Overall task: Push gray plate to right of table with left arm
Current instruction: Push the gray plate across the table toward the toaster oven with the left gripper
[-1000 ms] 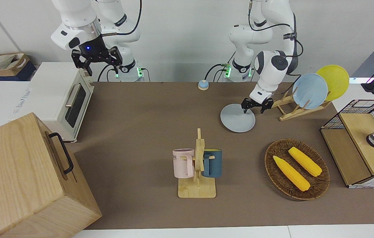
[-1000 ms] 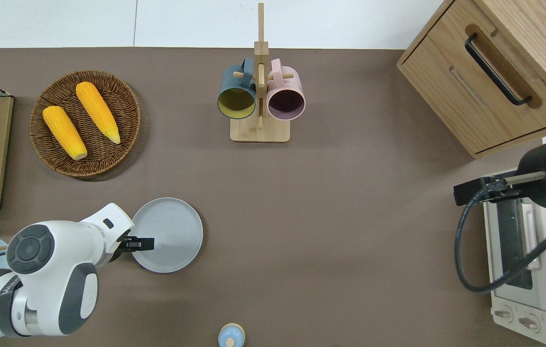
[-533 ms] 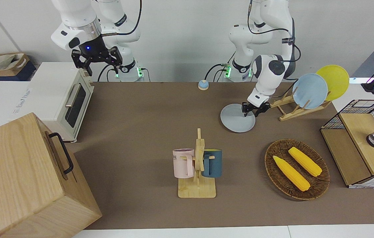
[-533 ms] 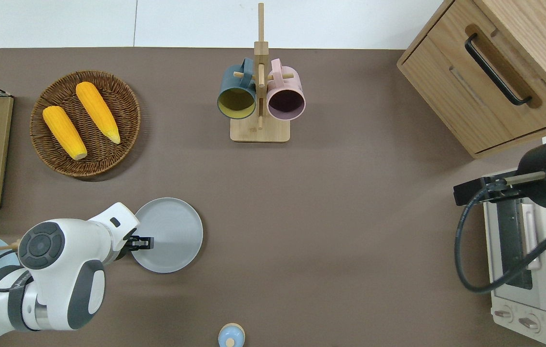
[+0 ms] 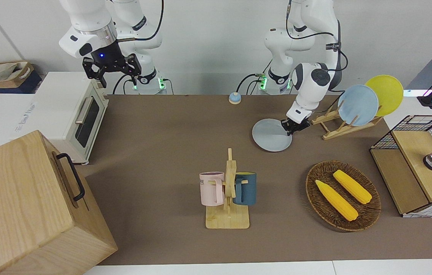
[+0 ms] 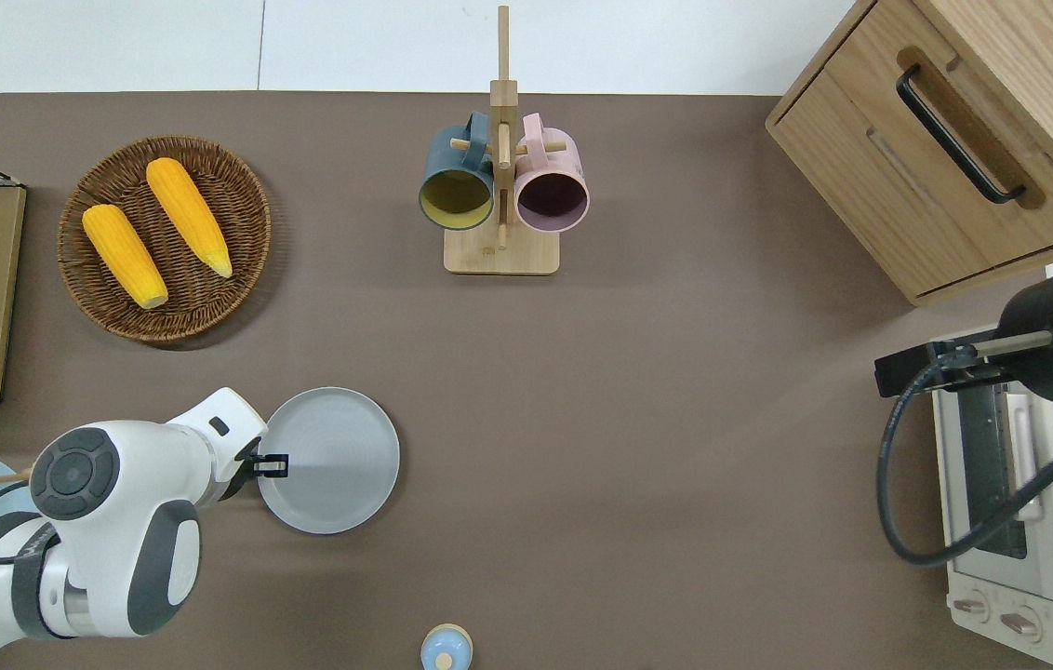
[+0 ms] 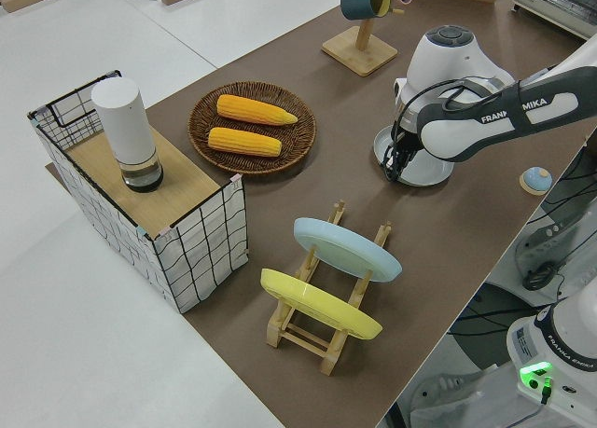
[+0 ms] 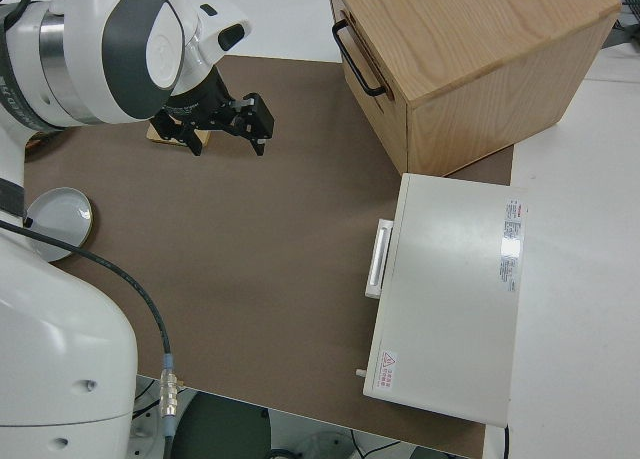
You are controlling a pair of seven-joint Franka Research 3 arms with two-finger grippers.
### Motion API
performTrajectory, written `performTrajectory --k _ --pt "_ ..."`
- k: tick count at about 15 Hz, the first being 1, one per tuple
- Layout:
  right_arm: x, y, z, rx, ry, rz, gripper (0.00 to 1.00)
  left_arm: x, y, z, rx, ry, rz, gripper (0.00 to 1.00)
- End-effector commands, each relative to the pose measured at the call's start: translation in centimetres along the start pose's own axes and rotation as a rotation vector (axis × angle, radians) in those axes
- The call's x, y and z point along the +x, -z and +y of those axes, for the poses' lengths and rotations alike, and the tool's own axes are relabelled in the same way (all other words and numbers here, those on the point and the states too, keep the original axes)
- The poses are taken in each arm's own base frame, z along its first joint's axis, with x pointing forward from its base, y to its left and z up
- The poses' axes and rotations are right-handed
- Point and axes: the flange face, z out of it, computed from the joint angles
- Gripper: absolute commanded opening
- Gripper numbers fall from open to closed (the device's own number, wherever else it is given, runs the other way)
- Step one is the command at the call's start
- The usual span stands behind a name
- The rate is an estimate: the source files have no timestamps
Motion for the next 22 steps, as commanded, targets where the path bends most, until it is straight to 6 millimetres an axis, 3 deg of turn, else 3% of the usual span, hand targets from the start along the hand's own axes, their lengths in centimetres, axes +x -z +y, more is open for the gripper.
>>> performTrajectory --k 1,6,10,17,22 --pt "-0.4 0.3 0.3 0.008 -0.003 -0.005 0.983 -0.2 -0.6 0.6 -0.01 0.008 -0.002 0.0" --pt "-0.4 0.2 0.2 0.007 -0.001 -0.005 0.983 -0.9 -1.0 6.8 -0.038 0.003 -0.013 0.0" --pt "-0.4 0.3 0.2 0.007 -0.001 -0.005 0.983 -0.2 -1.6 11.8 -0.083 0.015 -0.03 0.0" --pt "-0.4 0.3 0.3 0.008 -0.004 -0.005 0.983 0.4 -2.3 28.5 -0.115 0.11 -0.031 0.0" --pt "-0.4 0.3 0.2 0.007 -0.001 -0.005 0.983 0.2 -3.1 36.4 -0.139 0.151 -0.027 0.0"
